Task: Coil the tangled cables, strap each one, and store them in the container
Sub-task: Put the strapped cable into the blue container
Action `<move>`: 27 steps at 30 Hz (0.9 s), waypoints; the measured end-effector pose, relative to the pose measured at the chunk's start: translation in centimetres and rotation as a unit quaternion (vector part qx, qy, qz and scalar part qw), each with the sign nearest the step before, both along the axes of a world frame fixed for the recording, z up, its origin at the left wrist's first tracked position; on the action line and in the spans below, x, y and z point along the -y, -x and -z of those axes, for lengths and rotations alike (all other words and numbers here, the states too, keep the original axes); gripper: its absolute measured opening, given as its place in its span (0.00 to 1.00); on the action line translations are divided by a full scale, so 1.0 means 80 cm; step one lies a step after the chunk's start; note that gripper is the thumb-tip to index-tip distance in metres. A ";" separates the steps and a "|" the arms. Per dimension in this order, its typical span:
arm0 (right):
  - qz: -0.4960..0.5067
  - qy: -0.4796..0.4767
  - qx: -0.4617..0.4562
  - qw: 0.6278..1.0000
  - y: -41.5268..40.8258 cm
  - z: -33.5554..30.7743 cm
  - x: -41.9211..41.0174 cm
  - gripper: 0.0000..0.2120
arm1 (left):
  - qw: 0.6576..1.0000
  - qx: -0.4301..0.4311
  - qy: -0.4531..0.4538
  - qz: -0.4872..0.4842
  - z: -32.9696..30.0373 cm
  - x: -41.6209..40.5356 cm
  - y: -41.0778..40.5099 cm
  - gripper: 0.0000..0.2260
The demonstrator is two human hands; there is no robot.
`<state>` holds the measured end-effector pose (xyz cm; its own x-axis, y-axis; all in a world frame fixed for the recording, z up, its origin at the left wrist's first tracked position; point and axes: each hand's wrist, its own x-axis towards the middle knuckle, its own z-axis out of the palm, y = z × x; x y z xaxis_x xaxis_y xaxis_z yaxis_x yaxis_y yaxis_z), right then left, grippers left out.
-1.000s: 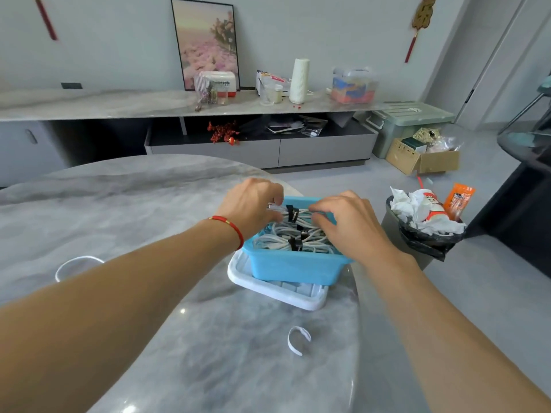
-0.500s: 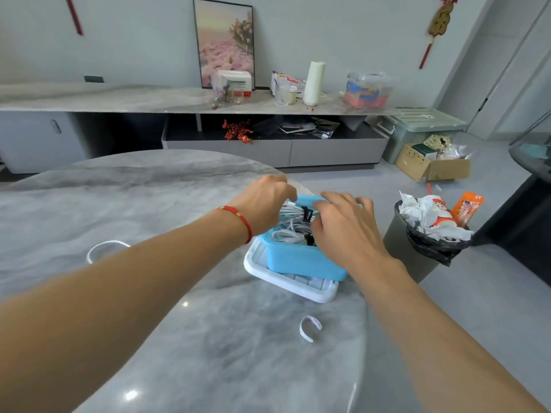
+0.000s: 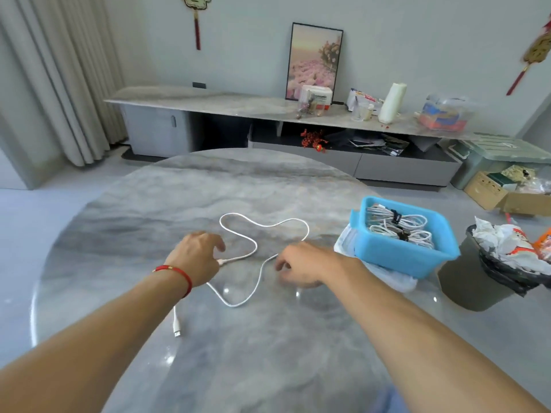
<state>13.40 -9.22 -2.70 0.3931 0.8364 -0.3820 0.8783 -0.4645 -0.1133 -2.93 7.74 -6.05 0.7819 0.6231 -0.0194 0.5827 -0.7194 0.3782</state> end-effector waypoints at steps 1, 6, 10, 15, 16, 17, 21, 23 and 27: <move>-0.007 0.001 -0.013 1.000 0.009 0.002 -0.002 0.17 | 1.000 -0.006 0.012 -0.009 -0.004 -0.007 0.005 0.18; -0.079 -0.095 -0.011 0.992 0.063 0.019 -0.023 0.15 | 0.993 -0.112 0.046 -0.012 -0.007 -0.024 0.050 0.14; -0.119 -0.103 0.050 0.986 0.092 0.044 -0.046 0.15 | 0.963 -0.240 0.115 -0.042 0.001 -0.026 0.076 0.10; -0.164 -0.056 0.052 0.983 0.108 0.065 -0.055 0.10 | 0.955 -0.259 0.135 -0.053 0.000 -0.018 0.073 0.04; -0.166 -0.060 0.054 0.983 0.109 0.065 -0.056 0.09 | 0.959 -0.242 0.137 -0.057 -0.001 -0.018 0.070 0.04; -0.163 -0.076 0.052 0.982 0.107 0.062 -0.057 0.08 | 0.964 -0.209 0.149 -0.068 -0.003 -0.019 0.065 0.05; -0.079 -0.199 0.000 0.977 0.096 0.032 -0.057 0.12 | 0.896 0.077 0.410 -0.152 -0.013 -0.010 0.050 0.07; -0.034 -0.254 -0.052 0.965 0.087 0.016 -0.054 0.12 | 0.818 0.182 0.528 -0.142 -0.019 -0.001 0.043 0.06; -0.028 -0.273 -0.107 0.956 0.076 0.001 -0.045 0.08 | 0.771 0.244 0.578 -0.106 -0.020 0.011 0.027 0.12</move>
